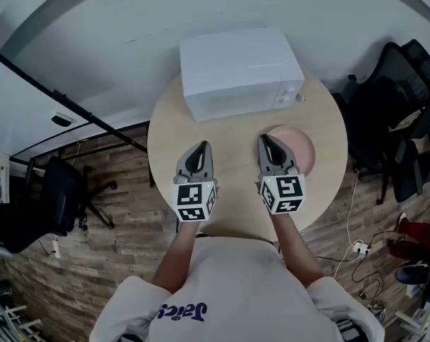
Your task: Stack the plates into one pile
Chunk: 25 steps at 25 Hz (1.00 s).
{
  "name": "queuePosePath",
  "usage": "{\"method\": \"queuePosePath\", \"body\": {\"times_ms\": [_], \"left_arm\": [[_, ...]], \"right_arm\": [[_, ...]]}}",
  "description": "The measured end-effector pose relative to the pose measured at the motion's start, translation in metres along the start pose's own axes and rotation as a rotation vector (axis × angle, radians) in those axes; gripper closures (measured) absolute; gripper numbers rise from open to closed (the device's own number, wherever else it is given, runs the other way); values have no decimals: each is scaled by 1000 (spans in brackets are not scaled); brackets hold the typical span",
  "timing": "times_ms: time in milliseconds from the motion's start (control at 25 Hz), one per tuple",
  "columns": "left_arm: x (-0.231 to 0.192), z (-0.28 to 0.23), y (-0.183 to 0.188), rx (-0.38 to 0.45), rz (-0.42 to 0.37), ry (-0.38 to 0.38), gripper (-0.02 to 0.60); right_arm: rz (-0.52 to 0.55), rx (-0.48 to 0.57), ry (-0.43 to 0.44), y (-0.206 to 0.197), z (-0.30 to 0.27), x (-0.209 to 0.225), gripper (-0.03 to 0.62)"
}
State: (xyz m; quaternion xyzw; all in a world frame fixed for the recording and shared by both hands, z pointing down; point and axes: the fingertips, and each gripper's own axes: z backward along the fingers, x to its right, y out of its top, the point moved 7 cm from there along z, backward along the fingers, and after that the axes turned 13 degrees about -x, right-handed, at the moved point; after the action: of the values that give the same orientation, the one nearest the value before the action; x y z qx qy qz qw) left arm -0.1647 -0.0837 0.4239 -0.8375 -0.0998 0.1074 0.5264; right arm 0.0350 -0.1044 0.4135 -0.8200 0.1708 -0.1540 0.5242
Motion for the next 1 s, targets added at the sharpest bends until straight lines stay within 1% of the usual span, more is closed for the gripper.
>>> {"method": "queuePosePath", "body": {"times_ms": [80, 120, 280, 560, 1000], "left_arm": [[3, 2, 3, 8, -31, 3, 568], [5, 3, 4, 12, -34, -2, 568], [7, 6, 10, 32, -18, -23, 568], [4, 10, 19, 73, -10, -39, 568], [3, 5, 10, 51, 23, -79, 568]], "right_arm": [[0, 11, -15, 3, 2, 1, 568], [0, 14, -25, 5, 3, 3, 571], [8, 34, -55, 13, 8, 7, 577], [24, 62, -76, 19, 12, 8, 577], [20, 48, -77, 16, 14, 4, 577]]}}
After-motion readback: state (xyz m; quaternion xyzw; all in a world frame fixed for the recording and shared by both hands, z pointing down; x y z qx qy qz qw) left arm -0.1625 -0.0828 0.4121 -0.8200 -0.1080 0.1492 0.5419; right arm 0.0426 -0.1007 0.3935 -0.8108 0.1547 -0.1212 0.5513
